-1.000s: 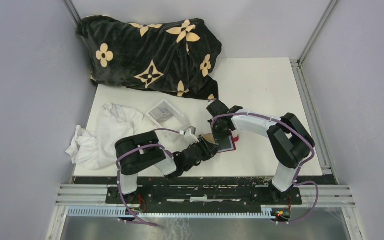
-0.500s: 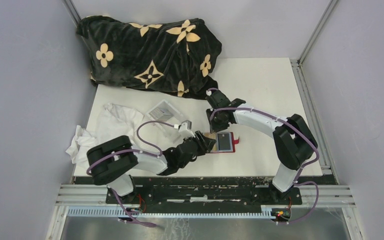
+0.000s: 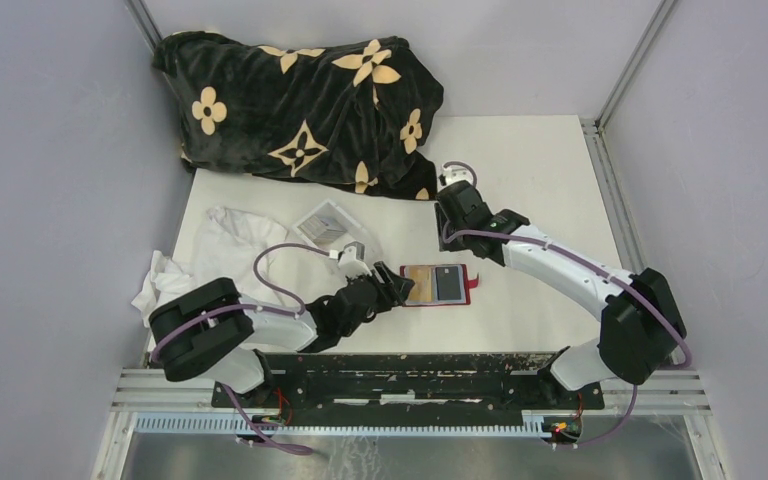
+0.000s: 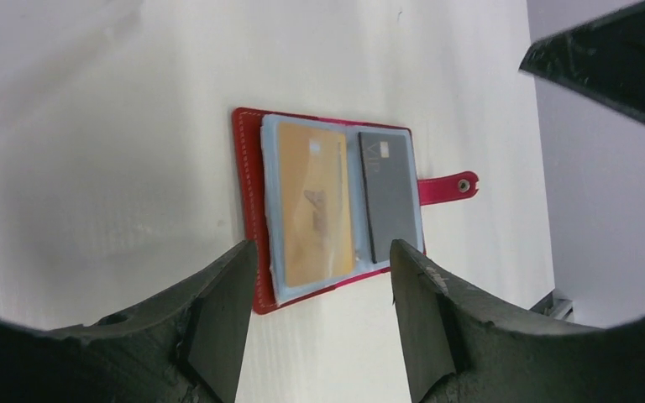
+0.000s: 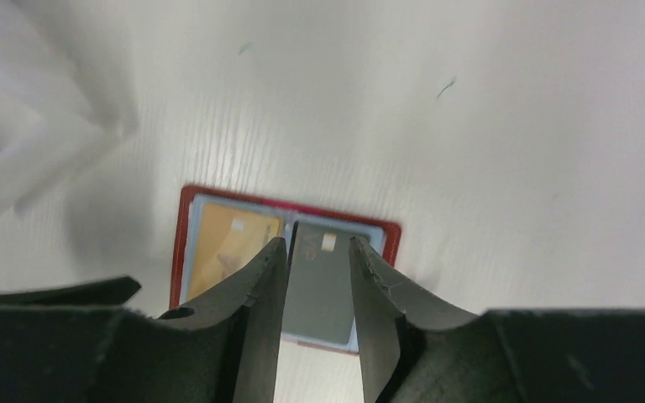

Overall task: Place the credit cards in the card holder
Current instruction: Insert the credit card into the card holder.

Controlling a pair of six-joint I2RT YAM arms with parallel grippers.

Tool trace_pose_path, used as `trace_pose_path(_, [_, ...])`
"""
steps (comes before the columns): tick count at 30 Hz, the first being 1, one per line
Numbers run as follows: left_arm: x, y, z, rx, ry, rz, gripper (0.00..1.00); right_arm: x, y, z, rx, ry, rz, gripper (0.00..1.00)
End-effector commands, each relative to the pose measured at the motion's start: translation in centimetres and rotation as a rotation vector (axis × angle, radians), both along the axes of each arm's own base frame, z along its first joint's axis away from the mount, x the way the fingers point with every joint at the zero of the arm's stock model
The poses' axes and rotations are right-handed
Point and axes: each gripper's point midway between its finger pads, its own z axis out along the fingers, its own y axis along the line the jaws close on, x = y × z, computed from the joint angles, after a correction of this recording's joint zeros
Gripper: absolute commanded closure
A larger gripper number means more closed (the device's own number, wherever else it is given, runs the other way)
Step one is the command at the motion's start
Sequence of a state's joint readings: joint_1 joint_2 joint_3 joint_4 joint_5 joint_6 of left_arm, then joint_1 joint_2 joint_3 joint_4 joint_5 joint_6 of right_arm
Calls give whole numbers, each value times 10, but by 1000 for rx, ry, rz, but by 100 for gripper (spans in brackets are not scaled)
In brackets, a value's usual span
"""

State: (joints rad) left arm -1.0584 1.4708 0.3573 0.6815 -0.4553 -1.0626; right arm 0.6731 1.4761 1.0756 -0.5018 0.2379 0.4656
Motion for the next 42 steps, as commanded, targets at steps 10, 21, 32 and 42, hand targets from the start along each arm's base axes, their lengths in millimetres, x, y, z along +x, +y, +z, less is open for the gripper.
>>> trace_pose_path(10, [21,-92,63,-69,-185,-4,36,77,-30,54,63,-423,-469,64])
trace_pose_path(21, [13,-90,77,19,-350,46,40,75,-32,51,-24,-457,-512,64])
trace_pose_path(32, [-11,-95,90,-102,-420,-92,31,83,-44,52,-98,-483,-707,99])
trace_pose_path(42, [10,-78,109,-105,-441,85,31,72,-46,67,-44,-548,-656,72])
